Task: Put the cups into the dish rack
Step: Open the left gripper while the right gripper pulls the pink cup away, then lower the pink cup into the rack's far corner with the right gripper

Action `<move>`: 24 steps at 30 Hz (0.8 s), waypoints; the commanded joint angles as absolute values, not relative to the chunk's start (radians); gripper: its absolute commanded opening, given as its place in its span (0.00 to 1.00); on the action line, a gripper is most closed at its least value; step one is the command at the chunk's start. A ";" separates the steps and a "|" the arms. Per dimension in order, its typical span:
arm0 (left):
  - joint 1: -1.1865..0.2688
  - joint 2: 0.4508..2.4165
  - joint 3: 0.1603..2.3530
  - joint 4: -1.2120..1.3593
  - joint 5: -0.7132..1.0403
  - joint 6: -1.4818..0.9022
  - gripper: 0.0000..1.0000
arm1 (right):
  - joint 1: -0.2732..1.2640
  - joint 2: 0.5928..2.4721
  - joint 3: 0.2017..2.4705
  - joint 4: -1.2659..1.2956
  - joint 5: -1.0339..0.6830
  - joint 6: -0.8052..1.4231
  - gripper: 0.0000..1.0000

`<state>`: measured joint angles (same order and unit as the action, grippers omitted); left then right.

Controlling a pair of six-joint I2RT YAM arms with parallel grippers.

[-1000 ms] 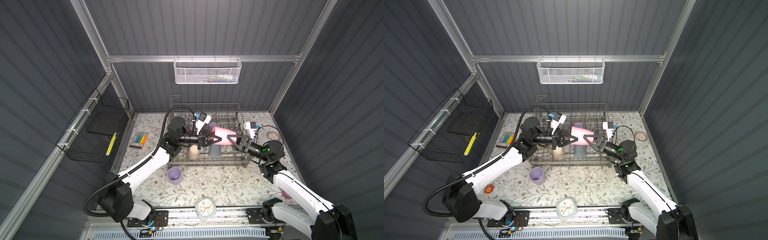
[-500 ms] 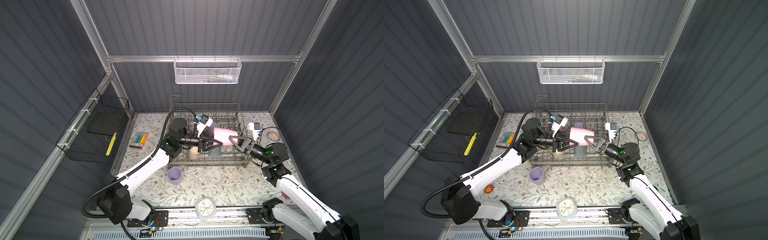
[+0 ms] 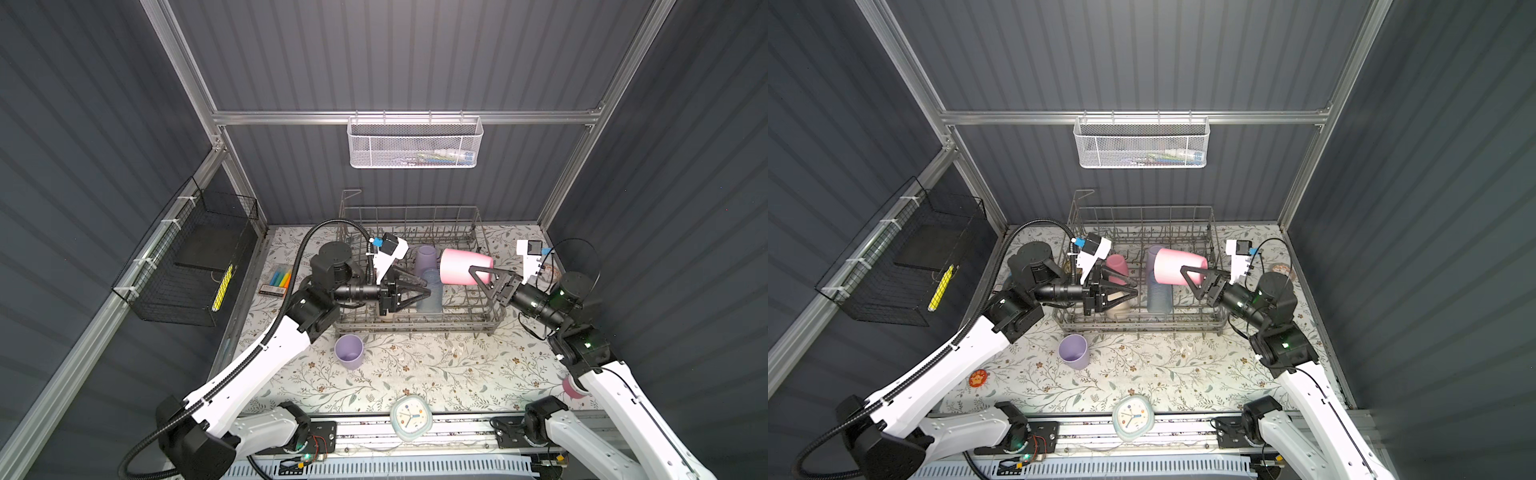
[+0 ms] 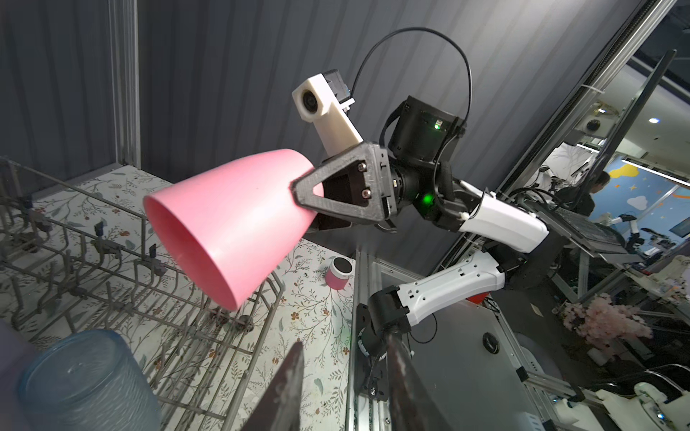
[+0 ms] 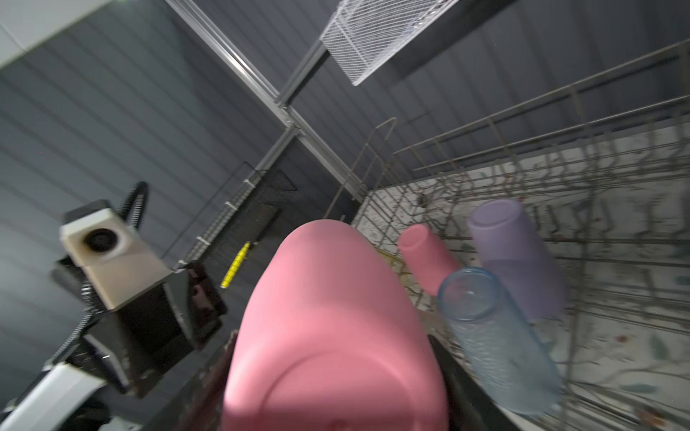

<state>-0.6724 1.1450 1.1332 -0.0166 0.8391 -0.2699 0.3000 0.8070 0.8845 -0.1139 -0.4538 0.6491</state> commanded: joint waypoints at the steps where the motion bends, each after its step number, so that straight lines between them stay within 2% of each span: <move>1: -0.670 1.107 1.105 -0.092 0.799 -0.224 0.37 | 0.296 0.874 0.973 -0.421 -0.227 0.444 0.41; 13: -0.669 1.024 1.048 -0.140 0.768 -0.215 0.37 | 0.296 1.248 1.305 -0.663 0.081 0.231 0.41; 24: -0.669 0.997 1.015 -0.163 0.769 -0.206 0.37 | 0.296 1.461 1.486 -0.708 0.126 0.157 0.41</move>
